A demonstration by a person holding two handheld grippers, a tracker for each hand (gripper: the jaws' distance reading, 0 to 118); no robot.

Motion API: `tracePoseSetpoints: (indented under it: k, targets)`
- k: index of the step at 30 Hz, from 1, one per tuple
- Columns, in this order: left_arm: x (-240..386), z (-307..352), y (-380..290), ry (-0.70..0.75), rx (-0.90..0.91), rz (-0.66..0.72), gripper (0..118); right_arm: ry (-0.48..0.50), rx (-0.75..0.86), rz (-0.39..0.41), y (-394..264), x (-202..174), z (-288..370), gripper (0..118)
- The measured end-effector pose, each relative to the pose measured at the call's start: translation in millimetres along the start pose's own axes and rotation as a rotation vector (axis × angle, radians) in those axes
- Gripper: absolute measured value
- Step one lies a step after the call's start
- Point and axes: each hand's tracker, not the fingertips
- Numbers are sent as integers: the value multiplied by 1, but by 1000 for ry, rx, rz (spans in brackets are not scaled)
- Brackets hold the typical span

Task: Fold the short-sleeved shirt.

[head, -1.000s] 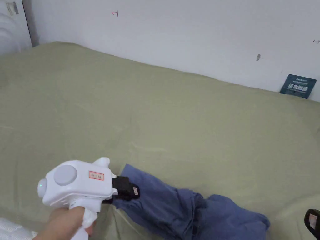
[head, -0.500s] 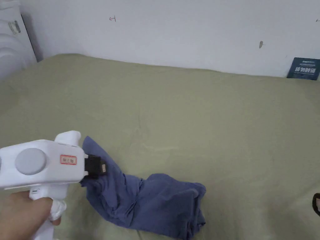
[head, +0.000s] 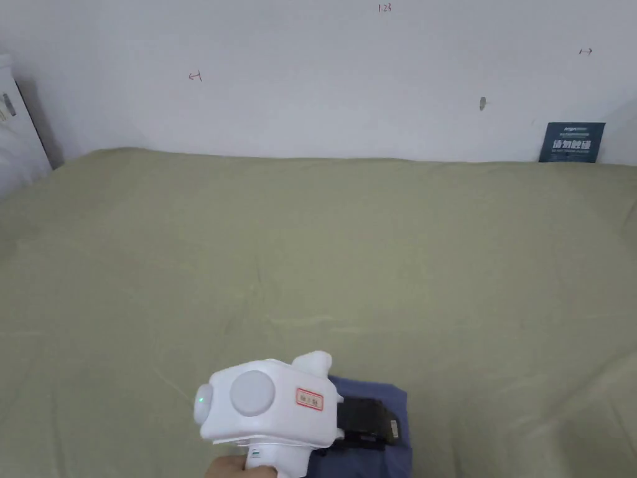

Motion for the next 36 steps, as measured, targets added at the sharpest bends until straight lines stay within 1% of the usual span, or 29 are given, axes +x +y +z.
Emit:
tracePoseSetpoints:
  k: [3, 4, 5, 6, 7, 8, 10, 13, 15, 18, 20, 21, 22, 24, 25, 27, 28, 29, 31, 32, 33, 34, 35, 36]
  targets:
    - [-10, 38, 10, -83, 141, 51, 78, -8, 16, -33, 1, 5, 3, 0]
    - [-22, 44, 17, -106, 192, 66, 74, -4, 19, -44, 1, 6, 2, 0]
    - [-30, 49, 21, -120, 247, 89, 65, 5, 23, -56, 1, 5, 3, 0]
    - [-36, 50, 24, -124, 279, 110, 49, 14, 25, -63, 1, 3, 3, 0]
    - [-41, 48, 25, -122, 293, 125, 17, 18, 27, -66, 1, 2, 3, 0]
    - [-35, 41, 16, -134, 286, 131, 7, 21, 28, -67, 1, 0, 2, 0]
    - [-40, 23, 9, -114, 279, 127, 6, 27, 27, -64, 0, -6, 3, 0]
    - [-52, -15, -9, -161, 196, 163, 6, 44, 27, -58, -1, -13, 4, 0]
    - [-53, -38, -25, -178, 150, 185, 6, 51, 25, -51, 0, -17, 2, 0]
    - [-43, -69, -50, -169, 96, 178, 6, 63, 14, -33, 2, -27, -3, 0]
    - [-45, -78, -59, -193, 84, 201, 3, 76, 10, -22, 2, -33, -10, 0]
    - [-44, -76, -61, -217, 87, 218, 3, 88, 9, -22, 2, -34, -17, 0]
    - [-40, -71, -61, -210, 86, 219, 3, 101, 4, -26, 2, -36, -24, 0]
    - [-24, -49, -59, -221, 78, 180, 3, 146, -14, -40, 2, -44, -45, 0]
    - [-16, -31, -56, -221, 98, 141, 3, 179, -30, -47, 1, -47, -56, 0]
    - [-10, 24, -43, -273, 199, 79, 3, 272, -68, -57, -3, -60, -85, 0]
    - [-23, 45, -30, -280, 234, 74, 3, 307, -91, -66, -5, -66, -97, 0]
    - [-28, 71, -20, -250, 264, 74, 3, 376, -124, -78, -8, -73, -115, 0]
    - [-47, 111, -5, -84, 290, 85, 3, 512, -206, -140, -18, -89, -150, 0]
    - [-60, 130, -1, -7, 316, 69, 3, 601, -258, -179, -25, -97, -168, 0]
    - [-77, 145, 1, 40, 340, 66, 3, 680, -298, -243, -32, -108, -185, 0]
    - [-92, 155, 0, 65, 353, 91, 3, 733, -319, -272, -40, -115, -199, 0]
    - [-109, 164, -1, 60, 351, 141, 3, 826, -366, -345, -50, -121, -217, 0]
    - [-123, 167, -5, 37, 344, 186, 3, 892, -418, -418, -60, -126, -234, 0]
